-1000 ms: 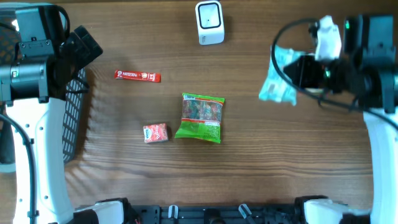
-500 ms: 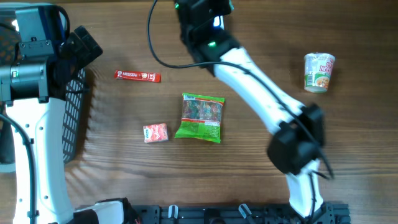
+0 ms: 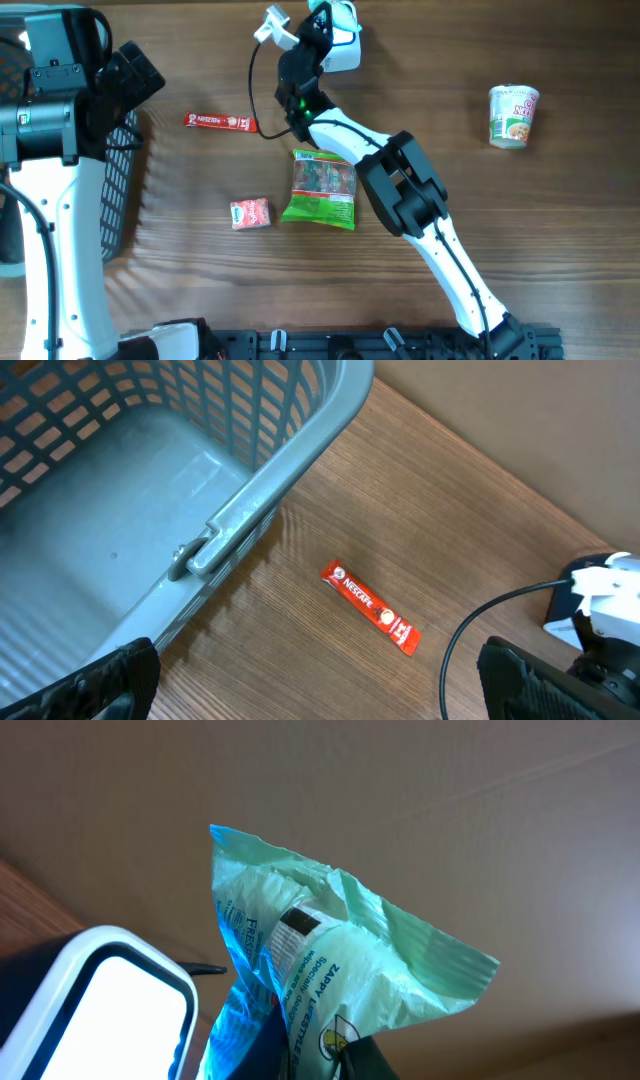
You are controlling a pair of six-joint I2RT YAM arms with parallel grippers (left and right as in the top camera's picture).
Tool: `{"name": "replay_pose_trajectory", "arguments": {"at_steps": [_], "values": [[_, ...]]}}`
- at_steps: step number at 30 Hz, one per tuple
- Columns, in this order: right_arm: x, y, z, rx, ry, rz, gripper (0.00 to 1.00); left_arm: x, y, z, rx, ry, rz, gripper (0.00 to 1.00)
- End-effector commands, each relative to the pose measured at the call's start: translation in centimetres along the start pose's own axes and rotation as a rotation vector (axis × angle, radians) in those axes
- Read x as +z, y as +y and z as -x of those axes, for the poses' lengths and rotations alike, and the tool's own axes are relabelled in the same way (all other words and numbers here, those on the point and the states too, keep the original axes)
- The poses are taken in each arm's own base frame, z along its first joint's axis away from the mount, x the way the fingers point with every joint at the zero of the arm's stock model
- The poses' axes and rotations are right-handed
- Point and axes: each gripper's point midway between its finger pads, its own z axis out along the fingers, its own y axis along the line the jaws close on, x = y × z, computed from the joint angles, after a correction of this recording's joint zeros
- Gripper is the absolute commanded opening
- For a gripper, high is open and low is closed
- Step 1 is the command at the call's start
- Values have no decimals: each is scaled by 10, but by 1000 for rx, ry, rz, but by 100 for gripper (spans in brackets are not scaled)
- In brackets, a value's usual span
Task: Scan the item barcode
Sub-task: 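Hold the mint pouch over the white scanner with the right gripper, then carry the mint pouch right and drop it beside the cup noodles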
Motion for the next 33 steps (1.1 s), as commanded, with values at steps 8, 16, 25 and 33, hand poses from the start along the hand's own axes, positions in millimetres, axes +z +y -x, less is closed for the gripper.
{"name": "replay_pose_trajectory", "arguments": {"at_steps": [8,16,25,33], "values": [[3,-226,0,168,205,-181,4,-4,2,5,2,-18,4,100],[-56,-268,-33,301,210,287,4,-4,2,5,2,-18,4,100],[-152,-181,-239,563,896,1233,4,-4,2,5,2,-18,4,100],[-146,-89,-354,573,1090,1092,10,-4,2,5,2,-18,4,100]]}}
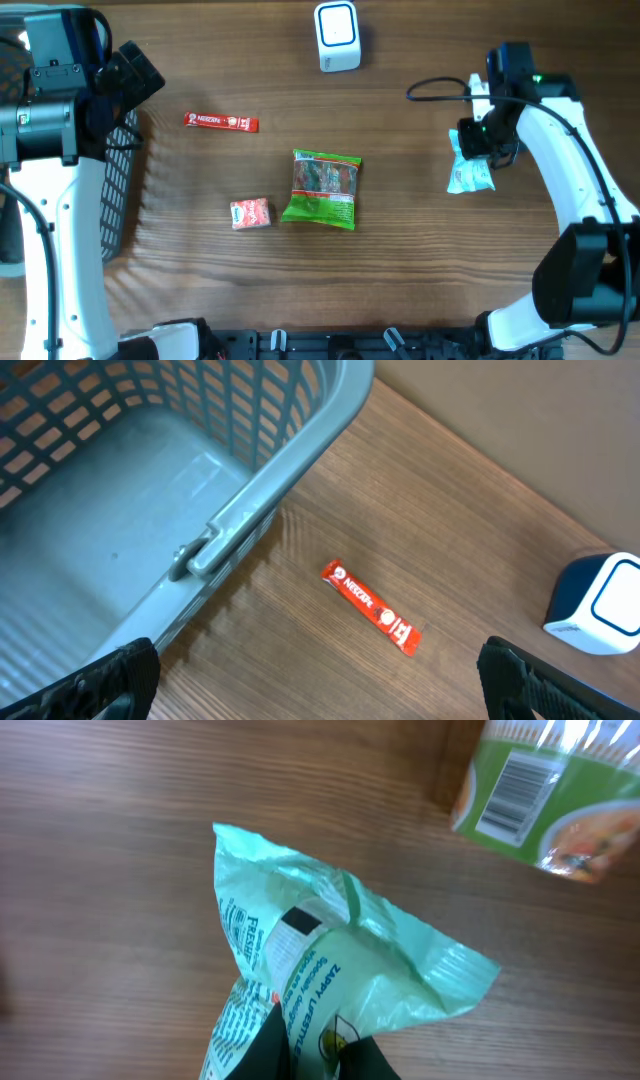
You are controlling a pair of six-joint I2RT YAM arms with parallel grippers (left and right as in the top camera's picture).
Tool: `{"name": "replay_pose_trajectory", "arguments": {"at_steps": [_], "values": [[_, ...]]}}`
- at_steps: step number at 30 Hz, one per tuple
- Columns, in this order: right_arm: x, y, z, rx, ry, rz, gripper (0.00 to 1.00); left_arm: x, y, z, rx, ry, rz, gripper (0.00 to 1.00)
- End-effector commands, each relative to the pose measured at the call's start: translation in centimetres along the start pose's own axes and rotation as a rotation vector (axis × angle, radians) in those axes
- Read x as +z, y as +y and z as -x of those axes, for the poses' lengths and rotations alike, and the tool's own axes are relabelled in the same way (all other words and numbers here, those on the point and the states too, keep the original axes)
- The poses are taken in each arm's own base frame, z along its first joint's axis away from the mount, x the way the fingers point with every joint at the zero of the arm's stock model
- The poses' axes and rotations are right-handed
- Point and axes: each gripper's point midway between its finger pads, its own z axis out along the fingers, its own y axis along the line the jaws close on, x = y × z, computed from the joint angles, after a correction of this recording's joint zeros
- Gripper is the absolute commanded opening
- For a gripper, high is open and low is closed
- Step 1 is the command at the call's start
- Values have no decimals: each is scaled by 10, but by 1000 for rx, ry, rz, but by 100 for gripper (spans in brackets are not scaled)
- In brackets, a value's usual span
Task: Scan the item barcode
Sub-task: 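Carry the mint pouch right and drop it beside the cup noodles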
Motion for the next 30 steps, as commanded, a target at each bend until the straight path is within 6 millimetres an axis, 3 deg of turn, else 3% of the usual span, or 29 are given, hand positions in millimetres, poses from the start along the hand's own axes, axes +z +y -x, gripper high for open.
{"name": "replay_pose_trajectory", "arguments": {"at_steps": [1,3,6,8,9,10,11,14,18,20,22,24,28,29,30], "values": [[8,-12,6,29,-49,-50,44,-3,2,5,2,-18,4,100],[7,-13,15,31,-86,-52,64,-3,2,5,2,-18,4,100],[6,-13,20,33,-105,-50,65,-3,2,5,2,-18,4,100],[4,22,24,45,-121,151,61,-3,2,5,2,-18,4,100],[2,36,20,43,-109,237,48,-3,2,5,2,-18,4,100],[2,39,15,59,-84,251,33,-3,2,5,2,-18,4,100],[3,39,8,92,-54,253,28,-3,2,5,2,-18,4,100],[19,41,-8,165,-1,251,26,-3,2,5,2,-18,4,100],[63,43,-30,210,2,240,28,-3,2,5,2,-18,4,100],[83,32,-42,216,-3,163,28,-3,2,5,2,-18,4,100],[87,1,-52,282,18,-23,27,-3,2,5,2,-18,4,100],[86,-8,-53,287,16,-75,28,-3,2,5,2,-18,4,100],[73,32,-34,270,-7,162,36,-3,2,5,2,-18,4,100],[58,52,-20,194,-30,248,46,-3,2,5,2,-18,4,100],[49,64,-14,173,-39,287,49,-3,2,5,2,-18,4,100]]}}
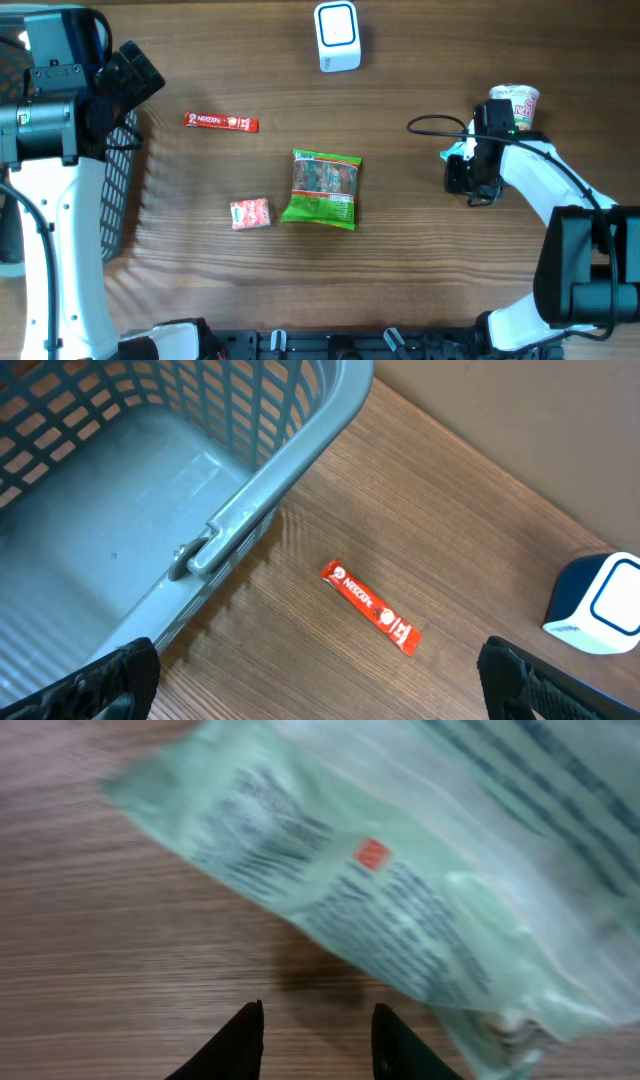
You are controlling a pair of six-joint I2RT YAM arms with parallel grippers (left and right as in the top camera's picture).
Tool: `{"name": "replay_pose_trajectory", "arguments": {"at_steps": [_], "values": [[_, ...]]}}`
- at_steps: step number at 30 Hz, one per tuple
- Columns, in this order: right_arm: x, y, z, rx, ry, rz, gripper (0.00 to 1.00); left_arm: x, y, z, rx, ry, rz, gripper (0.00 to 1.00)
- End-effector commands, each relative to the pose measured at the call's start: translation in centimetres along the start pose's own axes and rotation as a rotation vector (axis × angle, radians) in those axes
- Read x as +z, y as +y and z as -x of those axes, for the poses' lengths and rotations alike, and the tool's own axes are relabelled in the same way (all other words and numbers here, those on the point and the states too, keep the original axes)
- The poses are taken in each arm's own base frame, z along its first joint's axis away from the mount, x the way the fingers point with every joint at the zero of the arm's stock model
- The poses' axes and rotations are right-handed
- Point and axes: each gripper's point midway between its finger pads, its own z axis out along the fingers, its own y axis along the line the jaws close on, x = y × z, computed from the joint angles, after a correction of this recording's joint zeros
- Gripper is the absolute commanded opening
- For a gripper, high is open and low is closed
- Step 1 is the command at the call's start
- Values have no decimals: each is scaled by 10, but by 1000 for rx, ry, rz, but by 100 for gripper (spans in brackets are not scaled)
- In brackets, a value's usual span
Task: Scan the item barcode
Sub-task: 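Carry the mint pouch right and drop it beside the cup noodles, then move the right gripper to the green snack bag and grasp it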
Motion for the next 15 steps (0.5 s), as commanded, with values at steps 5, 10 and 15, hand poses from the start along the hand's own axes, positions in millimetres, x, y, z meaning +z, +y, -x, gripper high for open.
{"name": "replay_pose_trajectory", "arguments": {"at_steps": [5,10,15], "values": [[-50,162,-13,-403,-18,355,61,-3,2,5,2,-17,5,100],[-47,230,-48,-459,-65,314,62,-3,2,5,2,-17,5,100],[-53,282,-76,-526,-129,365,66,-3,2,5,2,-17,5,100]]}}
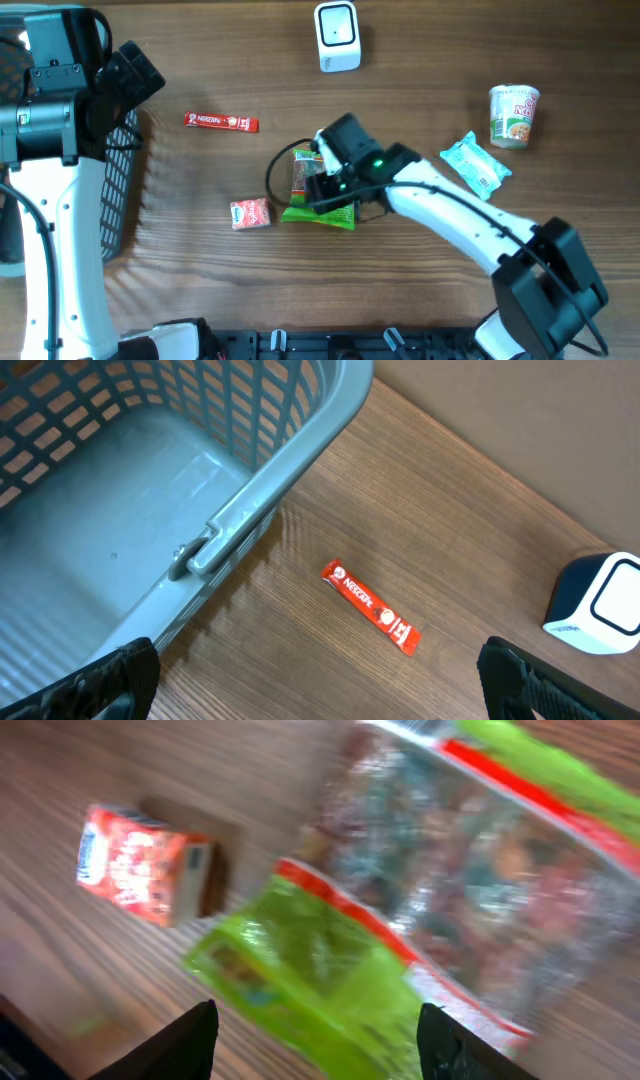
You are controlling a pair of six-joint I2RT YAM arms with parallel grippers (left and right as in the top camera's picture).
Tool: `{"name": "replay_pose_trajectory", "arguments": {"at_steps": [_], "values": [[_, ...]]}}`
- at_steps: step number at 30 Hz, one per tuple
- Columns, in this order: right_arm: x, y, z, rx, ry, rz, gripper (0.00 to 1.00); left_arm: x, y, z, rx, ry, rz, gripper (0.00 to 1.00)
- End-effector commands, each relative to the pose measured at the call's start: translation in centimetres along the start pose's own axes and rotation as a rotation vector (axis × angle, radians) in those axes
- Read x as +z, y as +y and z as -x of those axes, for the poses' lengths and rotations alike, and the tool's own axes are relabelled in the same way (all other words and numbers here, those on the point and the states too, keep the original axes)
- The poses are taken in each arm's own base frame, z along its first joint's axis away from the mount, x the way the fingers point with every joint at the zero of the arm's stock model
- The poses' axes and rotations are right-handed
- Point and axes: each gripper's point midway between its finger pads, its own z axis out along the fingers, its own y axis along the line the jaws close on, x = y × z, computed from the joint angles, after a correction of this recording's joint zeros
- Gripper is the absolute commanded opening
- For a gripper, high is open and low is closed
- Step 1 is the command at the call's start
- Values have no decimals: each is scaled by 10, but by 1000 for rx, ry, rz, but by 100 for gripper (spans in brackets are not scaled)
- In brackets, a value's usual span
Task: Scan the item barcode
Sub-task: 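Move the right gripper to the green snack bag and grasp it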
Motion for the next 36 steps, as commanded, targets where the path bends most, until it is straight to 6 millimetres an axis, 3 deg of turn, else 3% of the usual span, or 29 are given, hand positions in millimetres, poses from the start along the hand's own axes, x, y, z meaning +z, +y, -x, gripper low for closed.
{"name": "replay_pose_trajectory", "arguments": {"at_steps": [1,2,5,8,9,11,12,13,16,18,21,24,26,28,31,32,34,36], "values": [[-3,19,5,-9,-52,-20,69,-3,2,5,2,-17,4,100],[-2,22,6,-2,-61,-22,83,-3,2,5,2,-17,4,100],[0,17,7,36,-78,-54,84,-3,2,5,2,-17,4,100],[5,-16,0,145,-111,-199,91,-3,2,5,2,-17,5,100],[9,-18,-2,145,-105,-203,92,-3,2,5,2,-17,4,100],[14,-20,-4,148,-94,-208,88,-3,2,5,2,-17,4,100],[18,-21,-5,174,-91,-210,64,-3,2,5,2,-17,4,100],[24,-22,-8,198,-74,-209,55,-3,2,5,2,-17,4,100],[37,-13,-29,197,38,-143,60,-3,2,5,2,-17,5,100],[39,-6,-55,206,163,-97,68,-3,2,5,2,-17,4,100],[32,-22,-80,186,257,-184,73,-3,2,5,2,-17,4,100],[30,-33,-77,214,231,-241,79,-3,2,5,2,-17,4,100],[32,-18,-80,414,251,-179,90,-3,2,5,2,-17,4,100],[32,-10,-83,589,267,-160,75,-3,2,5,2,-17,4,100],[35,-6,-72,737,218,-149,74,-3,2,5,2,-17,4,100],[36,-5,-69,769,202,-147,68,-3,2,5,2,-17,4,100],[36,-23,-58,779,111,-221,62,-3,2,5,2,-17,4,100],[32,-47,-47,714,13,-321,62,-3,2,5,2,-17,4,100]]}}
